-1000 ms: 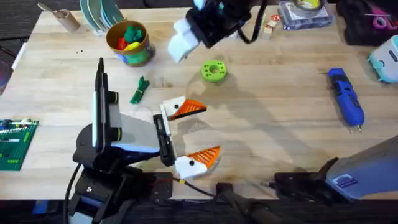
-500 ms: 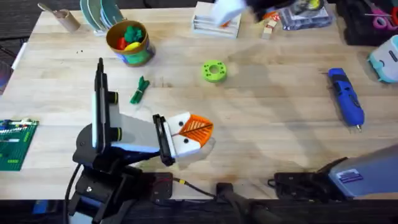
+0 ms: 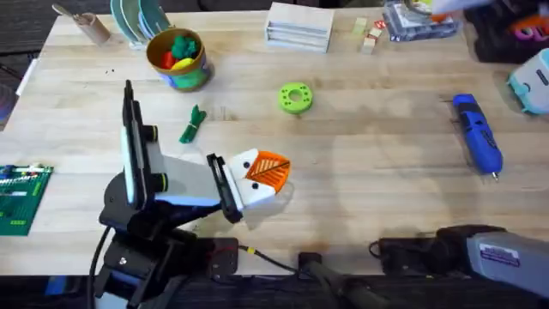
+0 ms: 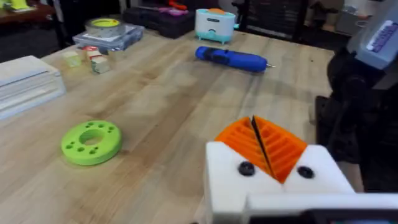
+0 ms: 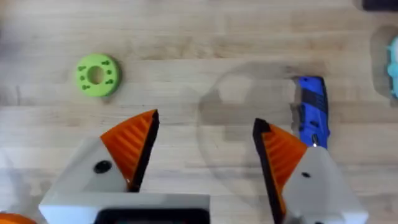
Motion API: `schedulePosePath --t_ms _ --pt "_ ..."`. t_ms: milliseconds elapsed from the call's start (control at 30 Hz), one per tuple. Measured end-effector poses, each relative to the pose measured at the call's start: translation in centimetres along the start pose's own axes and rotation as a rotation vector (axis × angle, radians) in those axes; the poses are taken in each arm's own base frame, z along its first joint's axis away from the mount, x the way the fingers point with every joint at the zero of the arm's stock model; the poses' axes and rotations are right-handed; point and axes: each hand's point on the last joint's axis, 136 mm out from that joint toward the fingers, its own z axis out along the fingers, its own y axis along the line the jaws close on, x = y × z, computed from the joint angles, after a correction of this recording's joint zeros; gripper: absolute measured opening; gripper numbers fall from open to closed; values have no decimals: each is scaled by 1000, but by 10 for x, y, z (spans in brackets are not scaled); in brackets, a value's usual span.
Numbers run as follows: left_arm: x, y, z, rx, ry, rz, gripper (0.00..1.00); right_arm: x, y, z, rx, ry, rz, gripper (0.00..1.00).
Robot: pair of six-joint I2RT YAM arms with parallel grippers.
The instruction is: Pick up the gripper from the table and insert it into the empty holder that is missing its gripper. Then pick up a screw, insert it into the mounting hole, and use the screwdriver to tighten it. Finally, clean up the table by picking up the vegetable and placing it into the bucket.
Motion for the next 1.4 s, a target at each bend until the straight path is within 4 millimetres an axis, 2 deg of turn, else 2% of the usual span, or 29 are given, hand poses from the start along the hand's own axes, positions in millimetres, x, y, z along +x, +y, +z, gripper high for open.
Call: schedulePosePath --t_ms 233,400,633,800,1133,1400 --pt "-2 10 0 -61 -6 11 17 32 -49 -7 85 -64 118 957" --pt "-2 14 -1 -80 -6 56 17 39 -87 -13 166 -141 215 956" --pt "-2 16 -1 -96 -6 83 17 49 -128 13 237 -82 296 959" --pt "-3 19 -1 -109 -7 82 17 53 -142 31 252 -18 277 959" --pt "-3 22 -1 -130 -11 44 17 49 -157 61 246 63 62 959" --pt "-3 22 -1 -131 -11 40 17 75 -178 104 196 256 -63 960"
